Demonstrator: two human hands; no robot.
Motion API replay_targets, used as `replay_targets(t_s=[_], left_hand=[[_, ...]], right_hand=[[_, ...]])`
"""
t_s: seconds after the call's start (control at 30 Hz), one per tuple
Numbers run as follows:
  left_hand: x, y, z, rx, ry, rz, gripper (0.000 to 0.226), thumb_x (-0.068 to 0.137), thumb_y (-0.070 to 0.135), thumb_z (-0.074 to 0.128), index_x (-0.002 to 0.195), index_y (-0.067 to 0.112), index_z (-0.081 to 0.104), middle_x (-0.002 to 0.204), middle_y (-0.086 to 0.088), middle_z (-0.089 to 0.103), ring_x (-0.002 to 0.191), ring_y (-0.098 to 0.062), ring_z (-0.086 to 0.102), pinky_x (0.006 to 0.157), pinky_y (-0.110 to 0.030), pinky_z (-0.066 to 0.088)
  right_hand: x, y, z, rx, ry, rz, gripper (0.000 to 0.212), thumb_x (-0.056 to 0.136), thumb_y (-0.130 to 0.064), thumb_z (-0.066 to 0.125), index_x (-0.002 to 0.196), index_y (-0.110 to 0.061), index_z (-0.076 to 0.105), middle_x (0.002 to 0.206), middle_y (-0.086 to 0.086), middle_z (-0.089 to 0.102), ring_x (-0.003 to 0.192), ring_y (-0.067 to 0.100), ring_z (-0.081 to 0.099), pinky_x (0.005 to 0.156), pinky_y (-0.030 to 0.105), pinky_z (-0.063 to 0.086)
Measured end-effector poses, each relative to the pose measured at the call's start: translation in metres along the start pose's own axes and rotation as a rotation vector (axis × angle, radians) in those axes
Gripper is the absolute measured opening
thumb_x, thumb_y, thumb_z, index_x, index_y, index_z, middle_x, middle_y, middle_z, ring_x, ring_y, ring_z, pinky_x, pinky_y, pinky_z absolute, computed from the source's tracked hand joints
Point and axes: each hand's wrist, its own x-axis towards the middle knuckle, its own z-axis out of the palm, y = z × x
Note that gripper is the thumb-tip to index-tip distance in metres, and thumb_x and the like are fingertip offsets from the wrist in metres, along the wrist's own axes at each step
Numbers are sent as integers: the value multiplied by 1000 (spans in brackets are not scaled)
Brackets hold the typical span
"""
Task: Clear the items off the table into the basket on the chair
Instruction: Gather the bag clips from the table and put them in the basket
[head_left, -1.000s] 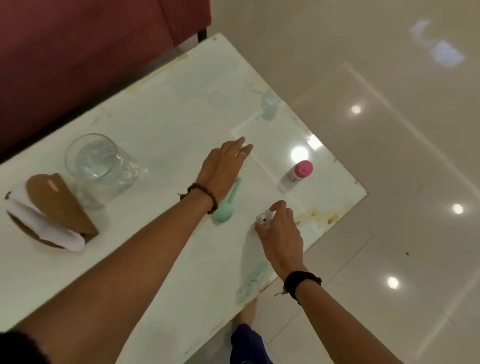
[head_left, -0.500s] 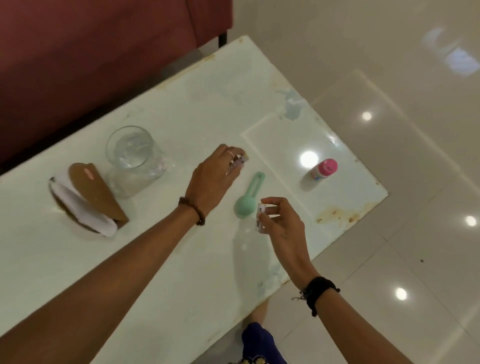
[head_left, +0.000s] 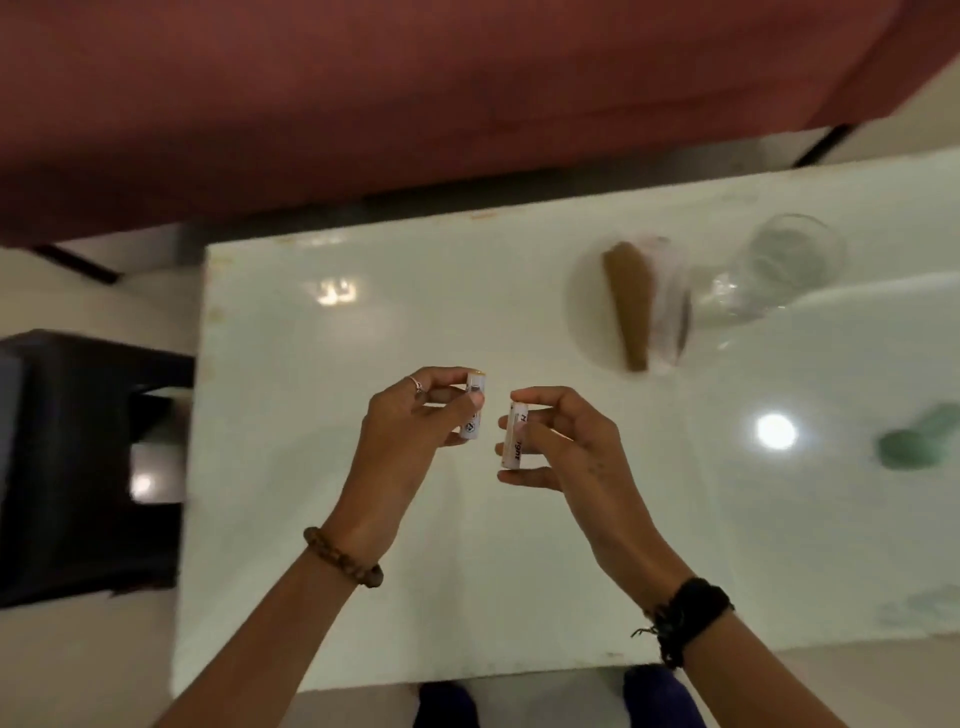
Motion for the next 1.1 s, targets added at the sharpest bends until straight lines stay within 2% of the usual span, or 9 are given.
replay_targets(t_s=[0.17, 0.23, 0.33, 0.47, 0.57, 0.67, 0.83, 0.97, 1.1], left_hand=[[-29, -15, -168, -10, 262, 33, 24, 81, 4, 64, 78, 28, 67, 59, 17, 68, 56, 3, 62, 53, -10, 50], [-47, -24, -238, 20, 388, 48, 24, 80, 5, 65, 79, 29, 67, 60, 17, 69, 58, 4, 62, 54, -12, 52], [-70, -44, -329, 97, 636, 39, 19, 79, 7, 67, 80, 26, 67, 60, 14, 68, 55, 8, 60, 55, -10, 52], [-84, -74, -414, 291, 867, -18, 15, 79, 15, 67, 89, 26, 68, 77, 6, 67, 62, 9, 60, 62, -4, 47], [-75, -97, -443, 442, 890, -86, 18, 80, 19, 67, 97, 15, 70, 90, -4, 72, 85, -10, 65, 80, -20, 49], [-56, -118, -451, 495, 815, -200, 20, 81, 21, 66, 99, 13, 70, 97, -11, 73, 92, -23, 66, 82, -27, 50], [-45, -145, -452, 495, 723, -309, 17, 85, 18, 60, 100, 12, 67, 99, -13, 71, 90, -27, 65, 82, -35, 53], [-47, -144, -450, 509, 719, -290, 20, 86, 19, 59, 105, 15, 64, 103, -9, 69, 94, -25, 64, 85, -36, 53], [-54, -122, -435, 542, 791, -105, 16, 85, 16, 60, 100, 14, 64, 101, -6, 67, 91, -19, 63, 79, -27, 50]], right_hand=[[3, 18, 164, -72, -251, 66, 13, 89, -9, 60, 99, -17, 64, 89, 9, 67, 80, 26, 70, 56, 30, 58], [4, 26, 230, -117, -351, 70, 14, 89, -11, 61, 101, -18, 63, 98, 12, 66, 85, 23, 70, 55, 32, 58], [7, 37, 320, -161, -491, 55, 14, 89, -7, 60, 99, -17, 60, 96, 6, 62, 81, 11, 69, 52, 30, 58], [11, 58, 422, -205, -605, 41, 13, 89, -4, 60, 95, -15, 56, 101, 12, 64, 79, 12, 68, 50, 28, 58], [14, 78, 472, -365, -585, 25, 13, 88, -1, 59, 95, -10, 54, 102, 15, 59, 78, 18, 67, 55, 33, 61], [15, 98, 494, -757, -586, -154, 6, 87, -2, 57, 93, -5, 55, 97, 15, 62, 85, 30, 66, 71, 47, 59], [15, 110, 511, -1245, -584, -472, 7, 90, -4, 50, 88, 0, 57, 97, 23, 63, 89, 40, 60, 63, 36, 42], [19, 110, 511, -1306, -599, -523, 12, 93, -5, 49, 96, 1, 60, 98, 20, 64, 91, 37, 60, 69, 37, 46], [20, 99, 489, -1002, -609, -481, 9, 91, -6, 52, 95, -1, 59, 88, 16, 66, 79, 32, 65, 71, 42, 56]])
